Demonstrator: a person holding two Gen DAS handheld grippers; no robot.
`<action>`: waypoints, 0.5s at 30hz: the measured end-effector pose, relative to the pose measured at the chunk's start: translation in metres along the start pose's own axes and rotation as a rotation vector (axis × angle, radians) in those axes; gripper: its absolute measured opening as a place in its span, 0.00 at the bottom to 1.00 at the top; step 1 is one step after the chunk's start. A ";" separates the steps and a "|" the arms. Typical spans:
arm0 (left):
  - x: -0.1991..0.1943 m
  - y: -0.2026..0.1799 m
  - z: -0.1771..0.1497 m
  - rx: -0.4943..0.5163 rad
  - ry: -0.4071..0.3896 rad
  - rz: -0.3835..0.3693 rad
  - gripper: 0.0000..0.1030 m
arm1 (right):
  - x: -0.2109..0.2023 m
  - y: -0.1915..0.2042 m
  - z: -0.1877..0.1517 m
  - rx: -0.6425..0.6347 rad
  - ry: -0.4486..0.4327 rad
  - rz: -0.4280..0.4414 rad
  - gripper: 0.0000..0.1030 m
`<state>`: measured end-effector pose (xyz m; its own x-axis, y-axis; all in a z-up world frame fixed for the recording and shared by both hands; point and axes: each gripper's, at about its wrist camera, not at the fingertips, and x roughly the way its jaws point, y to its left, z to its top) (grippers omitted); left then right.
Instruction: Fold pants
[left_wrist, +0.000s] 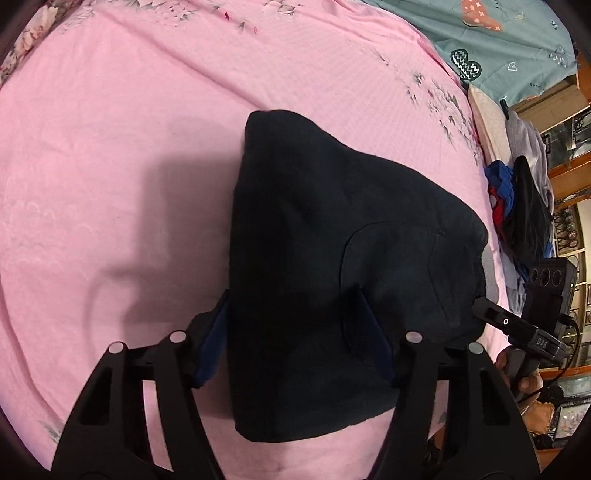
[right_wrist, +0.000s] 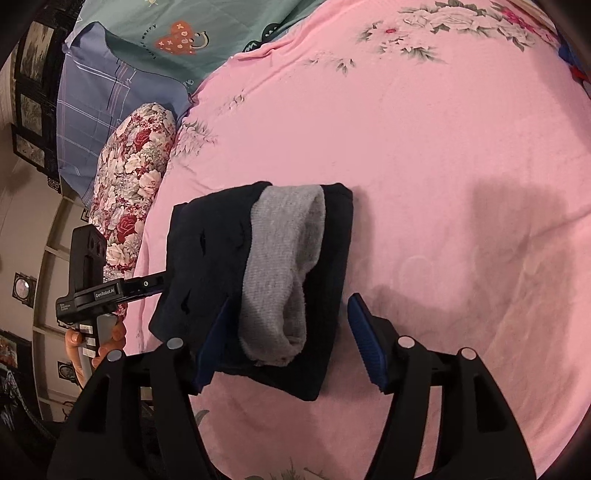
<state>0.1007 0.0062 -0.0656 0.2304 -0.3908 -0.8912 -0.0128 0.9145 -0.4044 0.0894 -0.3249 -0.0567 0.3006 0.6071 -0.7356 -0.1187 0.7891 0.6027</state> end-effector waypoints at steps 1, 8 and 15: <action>0.003 -0.002 0.001 0.011 0.005 0.003 0.64 | 0.004 -0.001 0.000 0.010 0.010 0.015 0.66; 0.011 0.002 0.016 -0.002 0.004 -0.068 0.38 | 0.027 0.010 0.006 0.001 0.018 0.053 0.77; -0.009 -0.030 0.003 0.101 -0.089 -0.018 0.21 | 0.035 0.027 -0.002 -0.064 -0.050 -0.037 0.54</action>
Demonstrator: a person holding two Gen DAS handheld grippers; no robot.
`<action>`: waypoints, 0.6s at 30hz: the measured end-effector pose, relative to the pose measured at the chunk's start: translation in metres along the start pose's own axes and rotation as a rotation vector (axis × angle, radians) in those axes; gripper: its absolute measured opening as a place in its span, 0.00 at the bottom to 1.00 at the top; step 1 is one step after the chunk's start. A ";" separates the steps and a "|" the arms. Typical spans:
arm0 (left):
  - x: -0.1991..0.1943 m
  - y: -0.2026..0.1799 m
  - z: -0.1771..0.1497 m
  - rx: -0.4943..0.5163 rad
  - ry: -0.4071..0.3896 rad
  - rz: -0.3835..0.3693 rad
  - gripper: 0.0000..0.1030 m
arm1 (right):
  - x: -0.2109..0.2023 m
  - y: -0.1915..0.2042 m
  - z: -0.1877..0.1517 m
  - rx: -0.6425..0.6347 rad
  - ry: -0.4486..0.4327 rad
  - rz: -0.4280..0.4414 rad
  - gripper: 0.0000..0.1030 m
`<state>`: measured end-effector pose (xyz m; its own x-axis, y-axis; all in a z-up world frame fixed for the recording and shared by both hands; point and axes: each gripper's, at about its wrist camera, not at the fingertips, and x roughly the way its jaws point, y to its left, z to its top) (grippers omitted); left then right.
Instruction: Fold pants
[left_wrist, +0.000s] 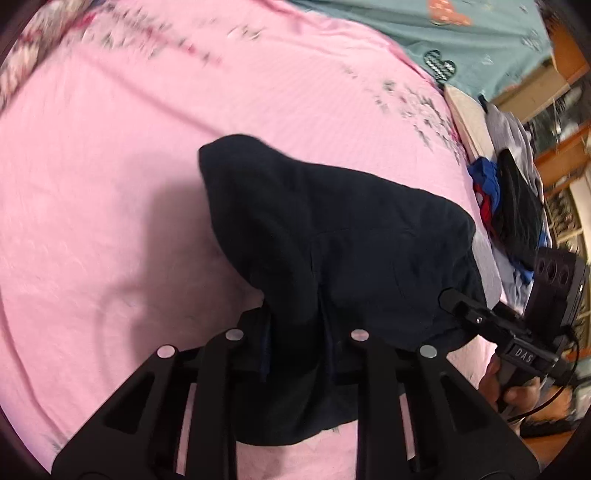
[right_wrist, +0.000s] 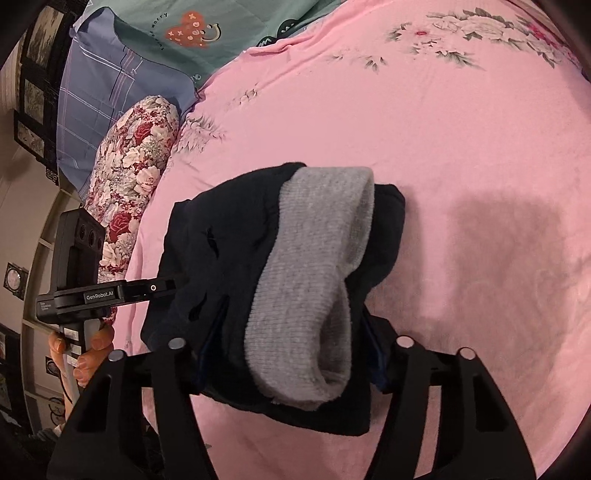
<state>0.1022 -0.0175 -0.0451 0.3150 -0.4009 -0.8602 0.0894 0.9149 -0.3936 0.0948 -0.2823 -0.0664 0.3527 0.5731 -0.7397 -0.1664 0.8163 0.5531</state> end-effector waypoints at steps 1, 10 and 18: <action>0.001 -0.002 0.000 0.008 0.003 0.013 0.22 | -0.004 0.005 -0.002 -0.021 -0.015 -0.016 0.52; 0.022 0.027 0.001 -0.086 0.047 -0.058 0.25 | 0.004 0.003 -0.002 -0.030 0.038 -0.037 0.71; -0.029 -0.017 0.002 0.087 -0.144 0.072 0.20 | -0.005 0.030 -0.004 -0.127 -0.034 -0.108 0.41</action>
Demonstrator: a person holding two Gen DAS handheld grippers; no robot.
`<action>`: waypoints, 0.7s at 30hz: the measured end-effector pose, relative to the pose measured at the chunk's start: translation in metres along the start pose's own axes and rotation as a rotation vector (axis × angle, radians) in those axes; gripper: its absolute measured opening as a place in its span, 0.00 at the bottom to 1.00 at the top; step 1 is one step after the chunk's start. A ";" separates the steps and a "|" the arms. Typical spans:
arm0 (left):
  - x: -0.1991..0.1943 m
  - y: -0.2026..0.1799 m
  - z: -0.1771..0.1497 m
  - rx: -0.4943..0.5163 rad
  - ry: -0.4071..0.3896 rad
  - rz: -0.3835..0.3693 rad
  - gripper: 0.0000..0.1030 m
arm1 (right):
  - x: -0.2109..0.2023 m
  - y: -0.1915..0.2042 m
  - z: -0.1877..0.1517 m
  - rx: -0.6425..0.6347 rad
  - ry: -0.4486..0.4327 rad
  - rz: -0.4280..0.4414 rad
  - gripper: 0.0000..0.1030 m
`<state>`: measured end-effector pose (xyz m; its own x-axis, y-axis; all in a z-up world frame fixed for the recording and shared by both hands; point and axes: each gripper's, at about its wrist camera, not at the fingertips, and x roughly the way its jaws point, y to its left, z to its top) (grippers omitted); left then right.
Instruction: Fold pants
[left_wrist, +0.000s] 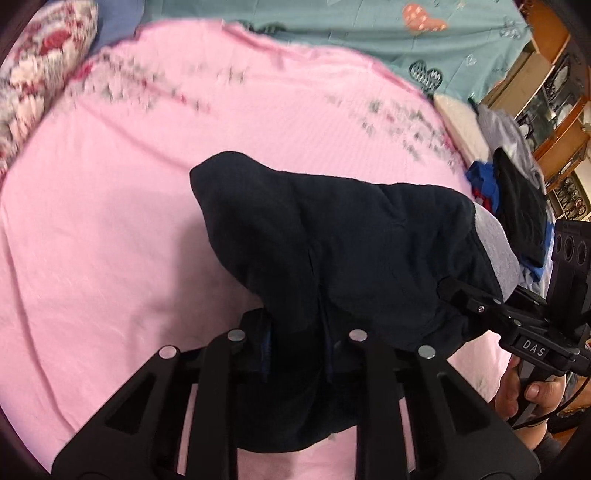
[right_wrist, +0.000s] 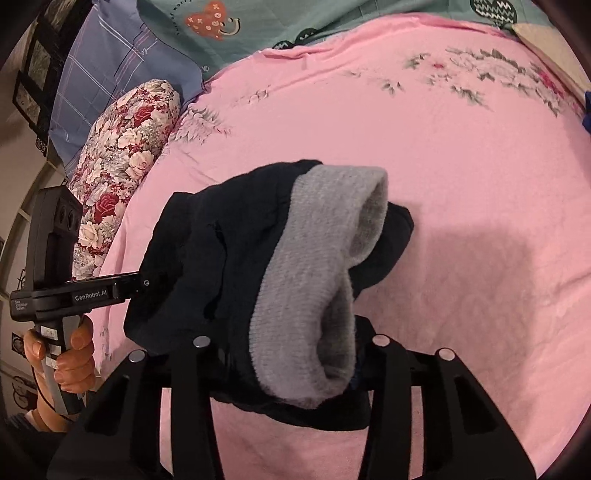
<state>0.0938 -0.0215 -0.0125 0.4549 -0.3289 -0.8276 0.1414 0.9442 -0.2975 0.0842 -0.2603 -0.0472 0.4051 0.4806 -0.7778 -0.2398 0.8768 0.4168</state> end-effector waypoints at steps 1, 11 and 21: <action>-0.013 -0.003 0.009 0.013 -0.048 0.003 0.20 | -0.004 0.003 0.002 -0.011 -0.007 -0.003 0.40; -0.084 0.007 0.126 -0.013 -0.371 0.095 0.20 | -0.065 0.060 0.094 -0.238 -0.283 -0.014 0.40; -0.004 0.040 0.233 0.012 -0.459 0.294 0.20 | -0.026 0.084 0.221 -0.339 -0.456 -0.036 0.40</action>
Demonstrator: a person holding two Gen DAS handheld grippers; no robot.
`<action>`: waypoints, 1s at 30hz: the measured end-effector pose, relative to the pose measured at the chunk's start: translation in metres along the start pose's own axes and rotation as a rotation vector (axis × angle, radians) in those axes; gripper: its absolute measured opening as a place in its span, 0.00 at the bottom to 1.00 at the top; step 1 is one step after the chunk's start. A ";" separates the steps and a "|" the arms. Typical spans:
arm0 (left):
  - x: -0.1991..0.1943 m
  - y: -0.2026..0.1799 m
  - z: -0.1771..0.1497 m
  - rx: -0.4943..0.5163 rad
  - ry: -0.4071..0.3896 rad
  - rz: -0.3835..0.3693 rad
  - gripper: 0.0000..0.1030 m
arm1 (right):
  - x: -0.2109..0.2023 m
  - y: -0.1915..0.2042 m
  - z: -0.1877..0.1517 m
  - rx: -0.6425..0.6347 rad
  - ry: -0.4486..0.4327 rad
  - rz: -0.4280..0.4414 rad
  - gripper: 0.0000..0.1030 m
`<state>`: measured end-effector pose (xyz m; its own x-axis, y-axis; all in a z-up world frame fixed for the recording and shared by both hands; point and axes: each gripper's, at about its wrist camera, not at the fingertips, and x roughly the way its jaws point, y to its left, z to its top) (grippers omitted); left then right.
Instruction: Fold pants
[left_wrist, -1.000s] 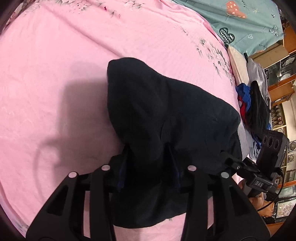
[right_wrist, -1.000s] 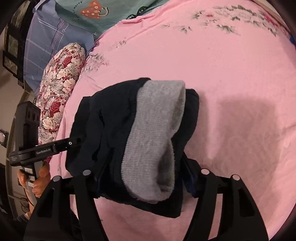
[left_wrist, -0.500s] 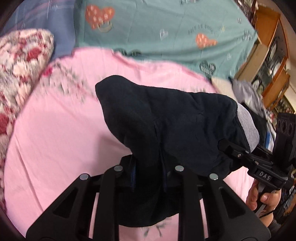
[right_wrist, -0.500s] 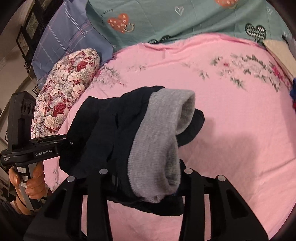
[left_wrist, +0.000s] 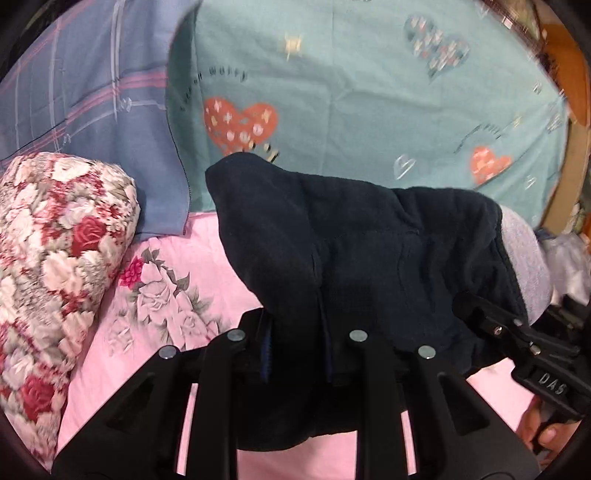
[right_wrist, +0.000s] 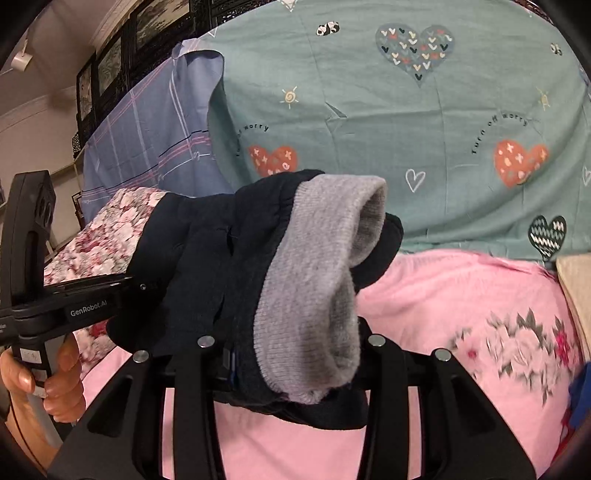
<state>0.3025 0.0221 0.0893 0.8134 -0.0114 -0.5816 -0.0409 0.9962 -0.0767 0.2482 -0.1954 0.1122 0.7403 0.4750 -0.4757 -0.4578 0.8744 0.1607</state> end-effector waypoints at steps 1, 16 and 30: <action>0.017 0.002 -0.001 -0.007 0.022 0.002 0.20 | 0.017 -0.007 0.004 0.007 0.006 0.014 0.40; 0.147 0.037 -0.060 -0.092 0.224 0.069 0.55 | 0.210 -0.099 -0.061 0.099 0.253 -0.092 0.74; 0.019 0.024 -0.075 -0.138 0.173 0.071 0.83 | 0.128 -0.072 -0.046 0.094 0.201 -0.187 0.85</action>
<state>0.2735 0.0397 0.0160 0.6948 0.0324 -0.7185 -0.1833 0.9740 -0.1333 0.3531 -0.2024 0.0003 0.6912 0.2834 -0.6648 -0.2679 0.9548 0.1285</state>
